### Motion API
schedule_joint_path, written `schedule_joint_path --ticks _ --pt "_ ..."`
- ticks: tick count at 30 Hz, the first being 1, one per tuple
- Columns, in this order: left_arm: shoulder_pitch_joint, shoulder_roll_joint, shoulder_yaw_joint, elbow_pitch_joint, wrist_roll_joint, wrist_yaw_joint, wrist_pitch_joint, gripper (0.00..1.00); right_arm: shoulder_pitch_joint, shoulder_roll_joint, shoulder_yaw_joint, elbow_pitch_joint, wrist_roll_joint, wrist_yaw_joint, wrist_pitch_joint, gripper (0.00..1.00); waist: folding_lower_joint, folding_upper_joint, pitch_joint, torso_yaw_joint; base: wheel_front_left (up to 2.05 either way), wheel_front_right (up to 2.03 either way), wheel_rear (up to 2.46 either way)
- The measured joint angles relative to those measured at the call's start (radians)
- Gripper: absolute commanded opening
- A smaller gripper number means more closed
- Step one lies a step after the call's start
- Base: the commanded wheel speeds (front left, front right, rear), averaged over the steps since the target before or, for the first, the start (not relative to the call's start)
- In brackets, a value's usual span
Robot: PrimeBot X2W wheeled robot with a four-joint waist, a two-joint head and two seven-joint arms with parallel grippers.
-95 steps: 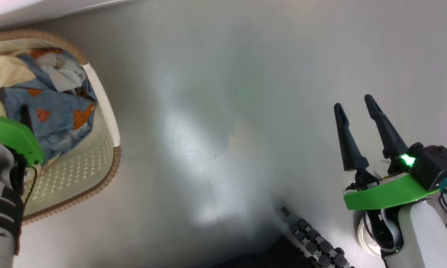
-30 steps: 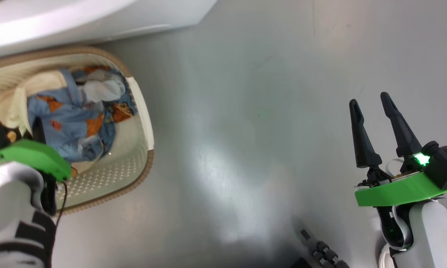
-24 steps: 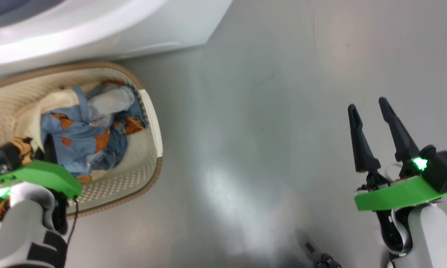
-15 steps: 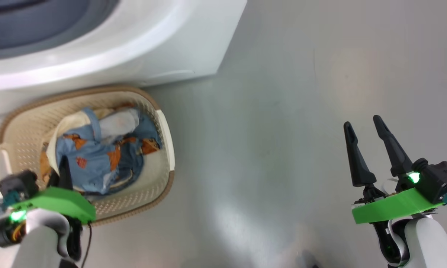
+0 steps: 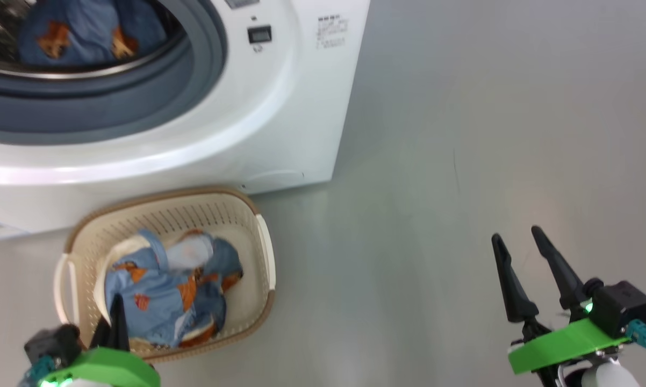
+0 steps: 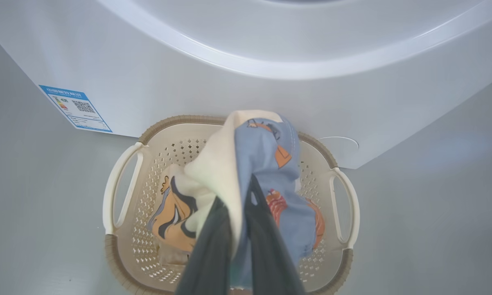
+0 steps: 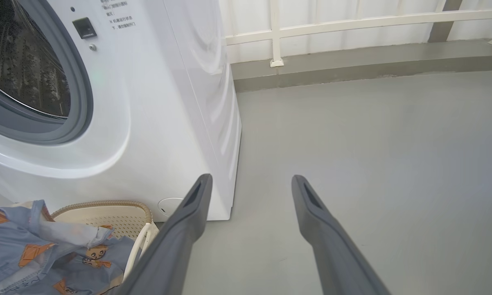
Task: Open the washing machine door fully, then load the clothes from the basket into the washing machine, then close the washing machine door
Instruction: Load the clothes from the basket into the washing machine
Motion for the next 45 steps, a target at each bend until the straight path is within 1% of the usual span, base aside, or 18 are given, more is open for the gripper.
schedule_joint_path --ticks 8,12,20,32,40,45 --pt "0.122 -0.004 -0.001 -0.107 -0.002 -0.013 -0.001 0.00 0.064 0.000 -0.001 0.011 -0.006 0.000 0.000 1.00 0.0000 0.0000 -0.124 0.023 0.00 0.00 0.00" --pt "0.179 -0.004 -0.021 -0.157 -0.031 -0.013 -0.001 0.00 0.099 0.001 0.000 0.014 -0.008 0.000 0.000 1.00 0.0000 0.0000 -0.183 0.036 0.00 0.00 0.00" --pt "0.259 -0.004 -0.049 -0.243 -0.064 0.007 -0.001 0.00 0.153 0.000 0.001 0.020 -0.009 0.000 0.000 1.00 0.0001 0.0000 -0.281 0.063 0.00 0.00 0.00" --pt "0.340 -0.004 -0.047 -0.328 -0.075 0.025 -0.001 0.00 0.192 0.001 0.006 0.022 -0.035 0.000 0.000 1.00 0.0000 0.0000 -0.381 0.073 0.00 0.00 0.00" --pt "0.357 -0.003 -0.058 -0.379 -0.075 0.042 -0.001 0.00 0.192 0.005 0.007 0.022 -0.041 0.000 0.000 1.00 0.0000 0.0000 -0.411 0.073 0.00 0.00 0.00" --pt "0.380 -0.003 -0.068 -0.396 -0.075 0.042 -0.001 0.00 0.196 0.006 0.005 0.022 -0.041 0.000 0.000 1.00 0.0000 0.0000 -0.423 0.079 0.00 0.00 0.00"
